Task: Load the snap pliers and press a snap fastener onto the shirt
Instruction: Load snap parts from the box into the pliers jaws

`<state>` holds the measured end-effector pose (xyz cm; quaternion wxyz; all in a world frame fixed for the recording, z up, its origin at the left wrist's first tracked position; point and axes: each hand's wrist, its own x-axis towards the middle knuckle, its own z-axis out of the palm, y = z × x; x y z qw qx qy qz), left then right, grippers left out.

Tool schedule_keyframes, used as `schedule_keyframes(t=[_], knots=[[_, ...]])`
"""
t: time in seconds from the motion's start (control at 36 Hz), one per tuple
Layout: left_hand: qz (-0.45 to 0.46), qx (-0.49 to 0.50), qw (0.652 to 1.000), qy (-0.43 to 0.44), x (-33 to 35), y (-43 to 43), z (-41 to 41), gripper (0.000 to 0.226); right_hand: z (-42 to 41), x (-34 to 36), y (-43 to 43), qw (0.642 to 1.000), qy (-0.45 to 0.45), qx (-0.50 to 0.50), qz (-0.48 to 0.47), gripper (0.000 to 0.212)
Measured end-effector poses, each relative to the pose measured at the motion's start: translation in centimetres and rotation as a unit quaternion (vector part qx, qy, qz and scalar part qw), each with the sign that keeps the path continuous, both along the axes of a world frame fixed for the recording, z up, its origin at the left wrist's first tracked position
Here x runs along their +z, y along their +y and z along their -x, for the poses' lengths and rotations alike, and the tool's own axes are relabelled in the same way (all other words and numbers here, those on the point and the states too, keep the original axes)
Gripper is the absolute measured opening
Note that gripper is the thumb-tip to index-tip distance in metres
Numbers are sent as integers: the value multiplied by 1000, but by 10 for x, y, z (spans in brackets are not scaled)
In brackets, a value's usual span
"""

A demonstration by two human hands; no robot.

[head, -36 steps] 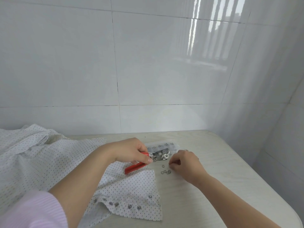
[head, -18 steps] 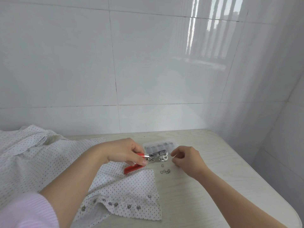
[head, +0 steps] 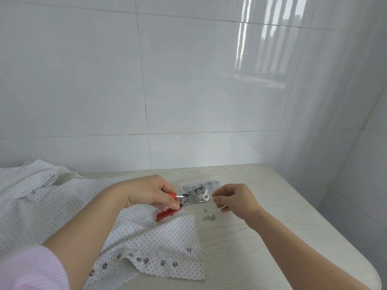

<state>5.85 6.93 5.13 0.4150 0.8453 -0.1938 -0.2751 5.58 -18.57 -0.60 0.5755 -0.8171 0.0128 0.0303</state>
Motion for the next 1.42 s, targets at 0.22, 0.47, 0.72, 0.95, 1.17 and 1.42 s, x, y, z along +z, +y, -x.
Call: schedule_keyframes(t=[0.22, 0.47, 0.72, 0.95, 1.17, 1.42], knots=[[5, 4, 1000, 4, 0, 0, 0, 8, 1, 5, 1, 998, 12, 18, -53, 7], [12, 12, 1000, 8, 0, 0, 0, 7, 5, 18, 4, 985, 16, 33, -170, 4], [15, 17, 1000, 7, 0, -2, 1, 9, 7, 31, 13, 987, 62, 57, -136, 9], [17, 24, 1000, 4, -1, -1, 0, 8, 7, 37, 14, 990, 72, 66, -101, 7], [9, 24, 1000, -2, -1, -1, 0, 3, 5, 36, 16, 987, 97, 79, -99, 15], [0, 15, 1000, -1, -2, -2, 1, 5, 3, 35, 15, 969, 170, 100, -148, 17]])
